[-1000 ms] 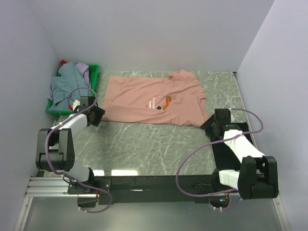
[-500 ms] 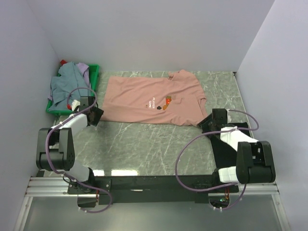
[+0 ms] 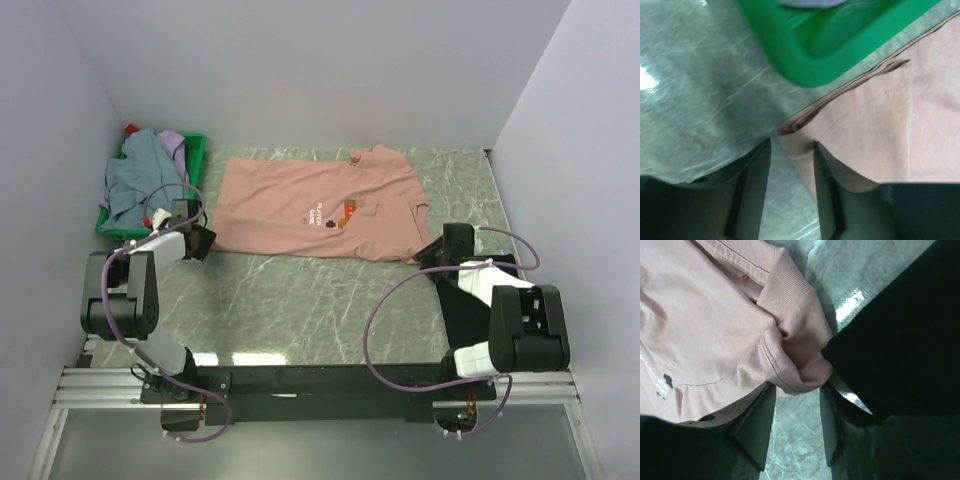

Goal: Fold and stack the t-shirts
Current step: Fold the tshirt

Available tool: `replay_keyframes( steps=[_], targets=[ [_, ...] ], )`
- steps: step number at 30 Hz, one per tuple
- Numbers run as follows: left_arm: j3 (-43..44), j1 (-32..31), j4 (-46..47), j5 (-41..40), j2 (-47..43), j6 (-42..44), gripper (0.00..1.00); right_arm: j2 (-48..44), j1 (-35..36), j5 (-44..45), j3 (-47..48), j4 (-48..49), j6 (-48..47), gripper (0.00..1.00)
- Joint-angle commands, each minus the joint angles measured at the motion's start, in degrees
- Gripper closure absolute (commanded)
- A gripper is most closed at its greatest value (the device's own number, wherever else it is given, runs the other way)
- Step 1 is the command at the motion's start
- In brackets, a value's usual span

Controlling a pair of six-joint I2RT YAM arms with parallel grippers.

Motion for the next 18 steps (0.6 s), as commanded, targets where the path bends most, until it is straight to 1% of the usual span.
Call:
replay_keyframes(
  steps=[1, 2, 4, 5, 6, 7, 8, 9, 13, 15, 18],
  targets=[
    [3.22, -1.39, 1.58, -1.19, 2.51, 0.27, 0.60, 0.48, -0.39, 1.87, 2.98, 0.77, -0.87, 0.53],
    [3.66, -1.39, 1.41, -1.19, 3.56, 0.27, 0.72, 0.65, -0.39, 1.87, 3.51, 0.51, -1.04, 0.56],
    [5.15, -1.39, 1.06, -1.01, 4.45, 0.27, 0.80, 0.91, -0.39, 3.00, 5.18, -0.19, -1.83, 0.65],
    [5.60, -1.39, 0.62, -1.01, 5.15, 0.18, 0.91, 1.26, -0.39, 3.10, 5.80, -0.54, -1.92, 0.81],
    [6.47, -1.39, 0.35, -1.01, 5.24, 0.18, 0.96, 1.53, -0.39, 3.10, 6.33, -1.16, -2.19, 0.85],
    [6.91, -1.39, -0.43, -1.19, 5.42, 0.18, 0.99, 1.79, -0.39, 3.19, 7.64, -1.60, -2.89, 0.91],
    [7.35, -1.39, -0.96, -1.36, 5.33, 0.26, 0.99, 1.97, -0.39, 3.19, 8.35, -2.30, -3.15, 0.91],
    [7.79, -1.39, -1.58, -2.06, 5.16, 0.35, 0.99, 1.88, -0.39, 3.10, 9.22, -4.04, -3.68, 0.95],
    [10.78, -1.22, -7.28, -5.13, 3.75, 0.26, 0.99, -1.61, -0.39, 5.11, 13.88, -9.85, -6.92, 0.97],
    [11.31, -0.69, -9.84, -5.85, 2.26, 0.70, 0.99, -3.47, -0.65, 6.69, 14.85, -13.36, -7.81, 0.97],
    [10.18, -0.51, -11.78, -6.11, -0.55, 1.05, 0.99, -7.34, -1.35, 6.79, 14.95, -16.53, -8.95, 0.98]
  ],
)
